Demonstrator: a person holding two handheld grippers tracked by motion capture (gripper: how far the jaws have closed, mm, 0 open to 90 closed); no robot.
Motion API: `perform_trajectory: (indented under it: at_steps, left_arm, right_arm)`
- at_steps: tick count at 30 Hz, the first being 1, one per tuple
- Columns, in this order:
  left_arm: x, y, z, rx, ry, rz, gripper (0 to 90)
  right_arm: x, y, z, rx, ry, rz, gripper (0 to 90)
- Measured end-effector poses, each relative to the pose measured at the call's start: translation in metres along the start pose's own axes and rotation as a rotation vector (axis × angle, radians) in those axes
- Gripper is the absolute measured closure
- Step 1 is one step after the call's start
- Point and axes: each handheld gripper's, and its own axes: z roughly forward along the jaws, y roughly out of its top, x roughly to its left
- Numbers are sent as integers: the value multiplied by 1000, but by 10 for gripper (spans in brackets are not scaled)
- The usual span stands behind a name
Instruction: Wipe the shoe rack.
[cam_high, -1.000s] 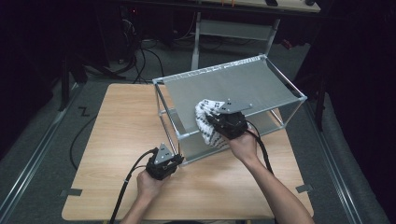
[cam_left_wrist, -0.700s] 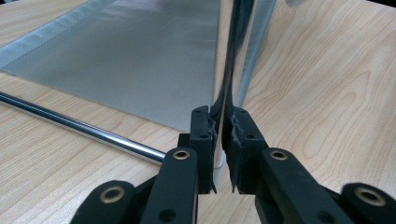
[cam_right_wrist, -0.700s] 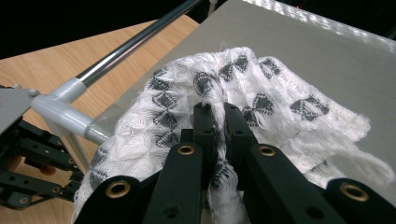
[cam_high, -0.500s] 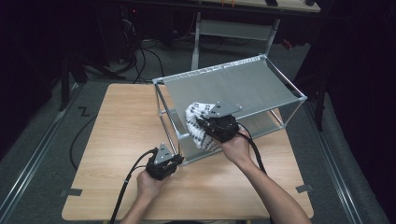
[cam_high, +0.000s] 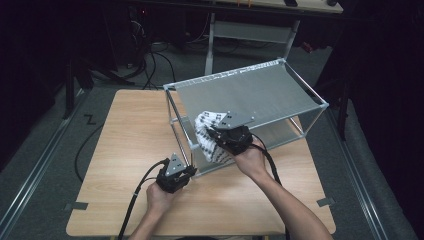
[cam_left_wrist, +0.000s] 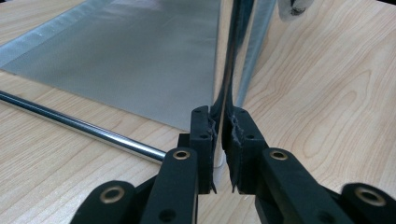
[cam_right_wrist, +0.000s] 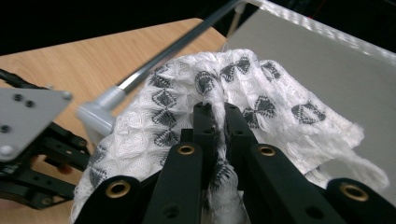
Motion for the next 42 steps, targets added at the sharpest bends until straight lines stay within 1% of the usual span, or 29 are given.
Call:
perform_trajectory:
  at_steps: [2, 4, 8, 11, 14, 15, 17, 20, 24, 27, 29, 32, 34, 38, 42]
  left_arm:
    - [0, 0, -1, 1, -1, 1, 816]
    - [0, 0, -1, 0, -1, 0, 816]
    - [-1, -1, -1, -1, 3, -1, 816]
    - [-1, -1, -1, -2, 5, -3, 816]
    - [-1, -1, -2, 0, 9, -6, 816]
    - [-1, -1, -3, 4, 12, -7, 816]
    - [-1, -1, -3, 7, 16, -8, 817]
    - [-1, -2, -5, 7, 22, -12, 817]
    - [0, -4, -8, 8, 29, -14, 817]
    - [1, -5, -10, 9, 36, -18, 817]
    - [2, -6, -11, 9, 43, -23, 817]
    - [2, -7, -12, 6, 49, -26, 817]
    - [3, -8, -13, 3, 55, -29, 818]
    - [4, -10, -16, 0, 67, -33, 818]
    - [6, -12, -19, 0, 79, -40, 818]
  right_arm:
    - [-8, -4, -3, 6, -30, 9, 866]
    - [-16, -8, -5, 13, -48, 32, 866]
    - [-35, -17, -11, 26, -98, 61, 866]
    - [-47, -23, -15, 33, -136, 68, 866]
    - [-56, -28, -17, 37, -160, 80, 865]
    - [-59, -29, -18, 37, -166, 77, 865]
    - [-63, -33, -20, 40, -197, 51, 864]
    - [-71, -37, -23, 51, -222, 64, 864]
    - [-84, -44, -28, 58, -250, 96, 864]
    - [-92, -48, -32, 62, -268, 111, 864]
    - [-96, -50, -34, 66, -277, 112, 864]
    - [-99, -52, -35, 77, -299, 97, 864]
    - [-102, -53, -36, 84, -311, 97, 864]
    - [-110, -57, -40, 89, -332, 115, 864]
    - [-112, -59, -43, 95, -348, 122, 864]
